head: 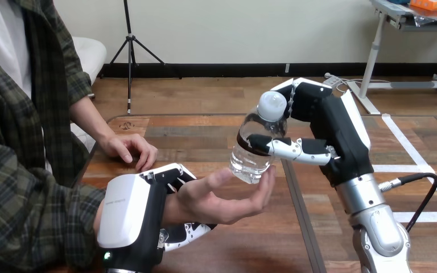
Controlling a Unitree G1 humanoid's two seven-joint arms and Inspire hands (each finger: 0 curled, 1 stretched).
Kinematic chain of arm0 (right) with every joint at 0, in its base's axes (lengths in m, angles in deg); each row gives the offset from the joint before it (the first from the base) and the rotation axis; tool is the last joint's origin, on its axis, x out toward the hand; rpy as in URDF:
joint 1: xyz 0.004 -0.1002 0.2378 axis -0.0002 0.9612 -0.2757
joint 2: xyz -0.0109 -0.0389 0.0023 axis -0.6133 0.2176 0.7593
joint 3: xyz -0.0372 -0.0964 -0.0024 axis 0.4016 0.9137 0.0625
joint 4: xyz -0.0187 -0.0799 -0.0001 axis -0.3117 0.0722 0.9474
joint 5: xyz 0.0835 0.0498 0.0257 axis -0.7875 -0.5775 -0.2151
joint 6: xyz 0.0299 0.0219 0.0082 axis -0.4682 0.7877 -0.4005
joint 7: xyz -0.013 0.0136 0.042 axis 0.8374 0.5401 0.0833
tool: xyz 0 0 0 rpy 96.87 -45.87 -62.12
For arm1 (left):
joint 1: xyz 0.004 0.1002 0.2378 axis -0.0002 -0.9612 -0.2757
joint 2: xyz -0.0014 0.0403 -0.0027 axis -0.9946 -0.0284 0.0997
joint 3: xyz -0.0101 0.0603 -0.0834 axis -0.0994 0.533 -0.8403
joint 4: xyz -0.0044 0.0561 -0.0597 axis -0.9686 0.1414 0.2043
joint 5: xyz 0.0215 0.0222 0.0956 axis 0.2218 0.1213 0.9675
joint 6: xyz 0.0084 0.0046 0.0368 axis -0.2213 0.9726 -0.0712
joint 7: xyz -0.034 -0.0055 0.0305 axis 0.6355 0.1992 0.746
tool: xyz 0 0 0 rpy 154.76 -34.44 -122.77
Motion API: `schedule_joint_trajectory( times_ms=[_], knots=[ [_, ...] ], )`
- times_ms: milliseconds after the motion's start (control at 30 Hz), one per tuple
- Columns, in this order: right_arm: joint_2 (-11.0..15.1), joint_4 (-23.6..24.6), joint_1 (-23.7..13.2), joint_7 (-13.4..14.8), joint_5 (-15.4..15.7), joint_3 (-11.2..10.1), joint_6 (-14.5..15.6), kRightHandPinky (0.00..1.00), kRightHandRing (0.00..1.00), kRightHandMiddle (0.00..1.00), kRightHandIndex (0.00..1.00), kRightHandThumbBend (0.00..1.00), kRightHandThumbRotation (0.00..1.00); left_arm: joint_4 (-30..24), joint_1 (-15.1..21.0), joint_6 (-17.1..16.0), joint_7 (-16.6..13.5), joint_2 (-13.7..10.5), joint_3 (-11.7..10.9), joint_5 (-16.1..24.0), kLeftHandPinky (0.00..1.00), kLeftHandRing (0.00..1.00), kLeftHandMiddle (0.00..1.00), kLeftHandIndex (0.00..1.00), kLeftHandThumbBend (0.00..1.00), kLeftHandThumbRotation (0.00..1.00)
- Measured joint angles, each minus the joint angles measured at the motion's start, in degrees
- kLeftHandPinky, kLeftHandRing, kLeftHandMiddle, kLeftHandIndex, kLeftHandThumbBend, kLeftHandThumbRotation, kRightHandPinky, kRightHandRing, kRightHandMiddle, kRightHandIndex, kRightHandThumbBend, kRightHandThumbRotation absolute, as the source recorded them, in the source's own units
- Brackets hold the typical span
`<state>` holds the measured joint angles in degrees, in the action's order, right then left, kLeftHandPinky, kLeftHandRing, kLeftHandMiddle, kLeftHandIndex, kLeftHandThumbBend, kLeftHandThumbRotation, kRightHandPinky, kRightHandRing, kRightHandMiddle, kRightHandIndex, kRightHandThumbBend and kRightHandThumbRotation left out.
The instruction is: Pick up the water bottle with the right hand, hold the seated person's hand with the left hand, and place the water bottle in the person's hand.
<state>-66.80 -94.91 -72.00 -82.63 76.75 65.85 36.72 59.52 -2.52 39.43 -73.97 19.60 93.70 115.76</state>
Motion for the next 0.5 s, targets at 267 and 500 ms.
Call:
schedule_joint_trajectory(
  times_ms=[267,500],
  knots=[
    [0.01,0.35,1.05,-2.10,-1.33,0.08,0.01,0.38,0.42,0.47,0.48,0.70,0.00,-0.02,0.00,0.00,0.32,0.14,-0.01,0.03,0.25,0.31,0.37,0.41,0.82,0.00],
    [0.14,0.71,2.19,-2.18,-0.44,0.20,0.00,0.38,0.41,0.46,0.48,0.72,0.00,-0.03,0.01,0.00,0.32,0.23,-0.01,0.07,0.25,0.31,0.37,0.41,0.82,0.00]
  ],
)
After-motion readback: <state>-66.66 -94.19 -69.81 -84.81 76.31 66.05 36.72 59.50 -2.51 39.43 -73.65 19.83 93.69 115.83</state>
